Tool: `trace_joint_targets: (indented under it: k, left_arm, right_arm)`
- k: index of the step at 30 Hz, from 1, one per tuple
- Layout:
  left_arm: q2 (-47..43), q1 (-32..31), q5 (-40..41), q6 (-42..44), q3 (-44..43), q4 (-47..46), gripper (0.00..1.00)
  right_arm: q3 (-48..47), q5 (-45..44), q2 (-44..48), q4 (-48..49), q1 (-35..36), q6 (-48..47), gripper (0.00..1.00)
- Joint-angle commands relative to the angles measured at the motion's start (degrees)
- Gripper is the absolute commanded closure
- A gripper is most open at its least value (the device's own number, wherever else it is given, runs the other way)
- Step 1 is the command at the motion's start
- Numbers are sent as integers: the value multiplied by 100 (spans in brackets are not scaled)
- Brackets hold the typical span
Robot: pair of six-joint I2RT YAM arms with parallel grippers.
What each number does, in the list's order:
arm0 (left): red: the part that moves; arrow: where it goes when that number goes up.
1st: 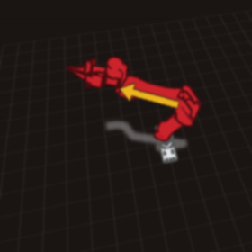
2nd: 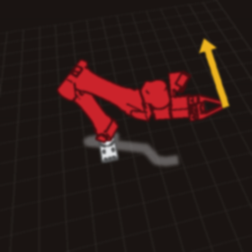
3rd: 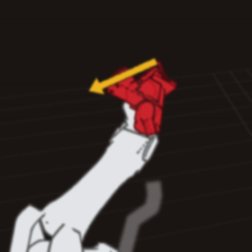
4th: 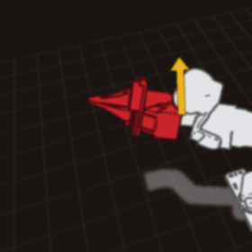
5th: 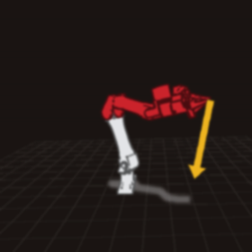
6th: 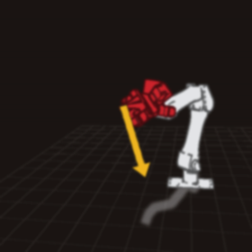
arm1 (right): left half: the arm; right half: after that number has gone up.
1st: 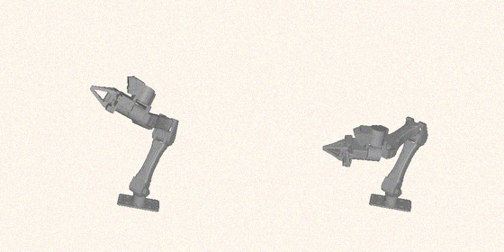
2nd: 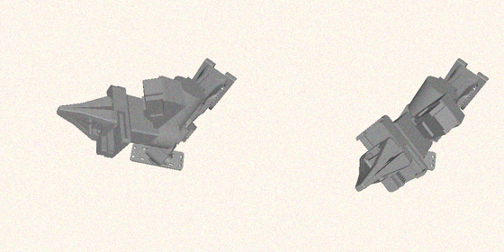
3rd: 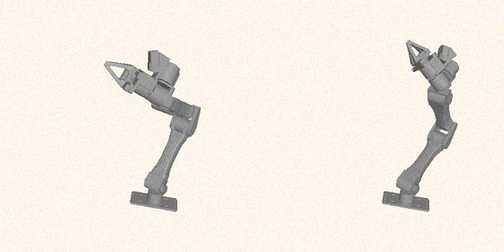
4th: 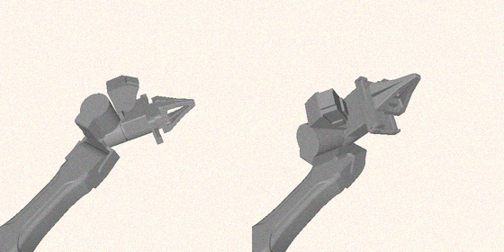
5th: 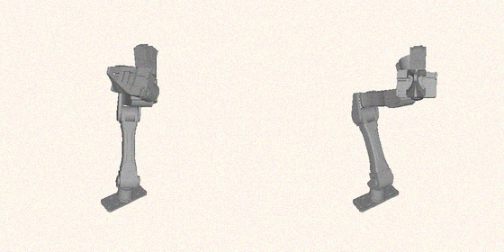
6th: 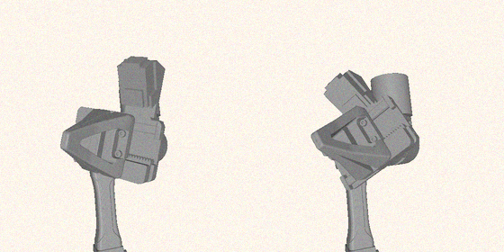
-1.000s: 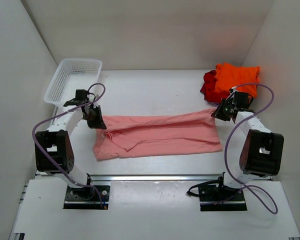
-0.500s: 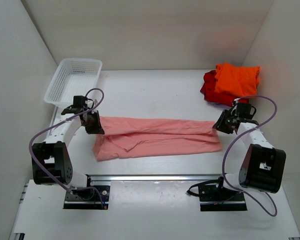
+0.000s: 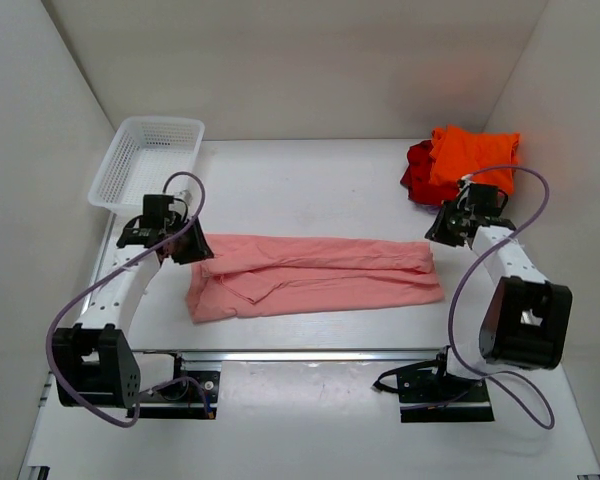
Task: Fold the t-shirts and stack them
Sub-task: Fold the other side of the tshirt into a rectangle, then rotate the tshirt 90 degrees
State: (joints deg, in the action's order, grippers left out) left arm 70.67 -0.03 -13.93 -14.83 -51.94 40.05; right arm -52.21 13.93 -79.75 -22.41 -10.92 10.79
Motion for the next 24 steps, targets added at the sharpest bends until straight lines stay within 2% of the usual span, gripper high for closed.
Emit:
trace_joint_targets:
  k: [1, 4, 6, 7, 9, 12, 15, 18, 20, 21, 24]
  left_arm:
    - [120, -593, -145, -423, 193, -366, 63]
    - [682, -1252, -110, -704, 552, -865, 62]
    - [1026, -1551, -57, -907, 763, -1260, 60]
    - [1523, -1665, 30, -977, 808, -1454, 59]
    - [2148, -1710, 83, -1005, 511, -1430, 60]
    - [3185, -1720, 198, -856, -490, -1106, 60]
    - [4100, -1588, 163, -785, -2060, -615, 61]
    - [5040, -1438, 146, -645, -3406, -192, 61]
    - [5666, -1473, 285, -496, -5106, 570, 61]
    - [6112, -1491, 312, -408, -5515, 774, 61]
    - [7377, -1508, 330, -310, -8515, 1906, 62]
  right_arm:
    - [-386, 582, -566, 264, 230, -244, 88]
    - [-501, 698, -1059, 246, 432, -130, 99]
    - [-501, 559, -1288, 272, 634, 1, 100]
    - [-501, 453, -1420, 212, 687, 107, 100]
    - [-545, 461, -1666, -7, 696, 335, 100]
    - [-467, 59, -1755, -472, 845, 591, 100]
    - [-204, -452, -1606, -825, 1038, 1047, 100]
    - [314, -322, -1159, -966, 1477, 1469, 100]
    - [683, -408, -809, -923, 2212, 2003, 100]
    - [1007, -392, -545, -749, 2469, 2180, 100]
    - [1834, 99, -69, -3, 3943, 3627, 100]
